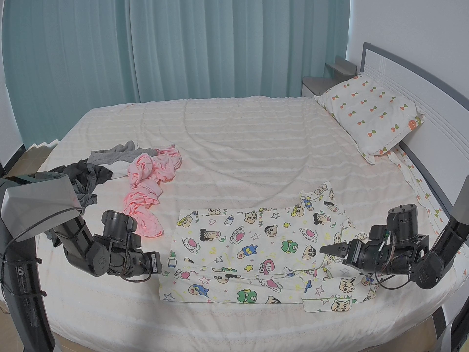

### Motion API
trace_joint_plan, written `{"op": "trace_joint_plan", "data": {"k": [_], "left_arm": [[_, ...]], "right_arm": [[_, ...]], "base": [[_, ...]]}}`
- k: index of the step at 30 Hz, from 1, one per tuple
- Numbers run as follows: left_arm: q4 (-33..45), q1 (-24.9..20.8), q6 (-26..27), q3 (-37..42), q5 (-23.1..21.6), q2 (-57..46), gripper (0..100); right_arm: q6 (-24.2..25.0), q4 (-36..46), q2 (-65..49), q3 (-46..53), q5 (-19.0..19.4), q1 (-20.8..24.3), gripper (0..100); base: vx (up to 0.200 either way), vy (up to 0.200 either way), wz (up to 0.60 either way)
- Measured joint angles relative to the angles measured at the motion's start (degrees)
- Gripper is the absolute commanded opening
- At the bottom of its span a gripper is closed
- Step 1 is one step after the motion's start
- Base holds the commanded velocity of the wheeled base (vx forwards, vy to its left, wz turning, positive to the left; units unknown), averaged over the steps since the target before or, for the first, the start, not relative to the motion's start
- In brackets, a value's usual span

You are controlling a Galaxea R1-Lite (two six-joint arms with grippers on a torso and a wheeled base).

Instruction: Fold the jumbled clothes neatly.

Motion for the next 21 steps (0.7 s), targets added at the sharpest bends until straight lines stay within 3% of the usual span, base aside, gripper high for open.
{"op": "trace_joint_plan", "data": {"k": [5,11,17,21], "left_arm": [[0.0,0.0,0.0,-0.2,0.0,0.0,0],[-0.1,-0.2,0.0,-0.1,0.0,0.0,0],[-0.1,-0.3,-0.1,0.0,-0.1,0.0,0],[-0.1,-0.4,-0.1,0.1,-0.2,0.1,0]], "right_arm": [[-12.5,0.0,2.5,-0.1,1.7,-6.7,100],[-27.6,0.1,5.8,0.3,11.6,-15.4,100],[-40.3,0.1,9.6,0.8,21.7,-21.3,100],[-44.7,-0.3,12.8,0.8,24.8,-23.2,100]], "base": [[0.000,0.000,0.00],[0.000,0.000,0.00],[0.000,0.000,0.00],[0.000,0.000,0.00]]}}
